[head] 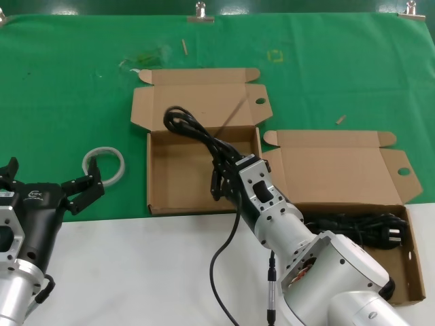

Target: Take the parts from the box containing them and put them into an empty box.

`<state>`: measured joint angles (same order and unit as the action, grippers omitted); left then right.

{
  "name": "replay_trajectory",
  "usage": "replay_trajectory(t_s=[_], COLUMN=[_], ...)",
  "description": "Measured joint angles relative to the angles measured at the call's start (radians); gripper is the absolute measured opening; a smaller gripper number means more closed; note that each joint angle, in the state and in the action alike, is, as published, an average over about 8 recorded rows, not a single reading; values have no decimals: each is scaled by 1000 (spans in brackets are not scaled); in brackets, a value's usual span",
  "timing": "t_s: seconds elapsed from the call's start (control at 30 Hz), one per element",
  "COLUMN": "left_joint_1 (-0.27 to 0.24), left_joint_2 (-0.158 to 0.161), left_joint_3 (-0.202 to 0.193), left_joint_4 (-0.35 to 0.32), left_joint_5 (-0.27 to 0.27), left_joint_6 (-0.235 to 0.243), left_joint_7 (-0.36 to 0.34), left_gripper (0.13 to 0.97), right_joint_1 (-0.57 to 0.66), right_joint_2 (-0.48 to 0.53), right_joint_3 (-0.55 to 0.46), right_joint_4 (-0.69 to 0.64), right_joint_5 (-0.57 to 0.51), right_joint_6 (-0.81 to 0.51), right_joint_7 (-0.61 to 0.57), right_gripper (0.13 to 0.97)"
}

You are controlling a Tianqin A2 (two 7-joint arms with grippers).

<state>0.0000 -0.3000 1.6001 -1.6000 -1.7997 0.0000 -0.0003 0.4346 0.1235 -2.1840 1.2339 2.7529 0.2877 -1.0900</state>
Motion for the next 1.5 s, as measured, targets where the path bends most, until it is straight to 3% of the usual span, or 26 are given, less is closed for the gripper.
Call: replay_trajectory(t_s=[0.27, 0.57, 0.87, 1.1, 1.43, 1.5], left_joint_1=[0, 0, 0, 0, 0, 0], left_joint_2=[0, 0, 0, 0, 0, 0], left_joint_3=[0, 0, 0, 0, 0, 0], left_joint_4=[0, 0, 0, 0, 0, 0], left_joint_5=[0, 0, 0, 0, 0, 0], left_joint_6=[0, 0, 0, 0, 0, 0], left_joint_7=[0, 0, 0, 0, 0, 0], left_gripper=[966, 966, 966, 966, 966, 966], right_joint_1=[3, -7, -138, -274, -324, -326], right_joint_2=[0, 0, 0, 0, 0, 0], right_joint_3=[-11, 6, 183, 318, 362, 365], right_joint_4=[0, 12, 158, 284, 325, 326], right_joint_5=[0, 0, 0, 0, -15, -29], right_joint_6=[0, 12, 76, 107, 104, 98], right_joint_7=[14, 8, -66, -80, -53, -36], right_gripper=[198, 294, 455, 642, 834, 834])
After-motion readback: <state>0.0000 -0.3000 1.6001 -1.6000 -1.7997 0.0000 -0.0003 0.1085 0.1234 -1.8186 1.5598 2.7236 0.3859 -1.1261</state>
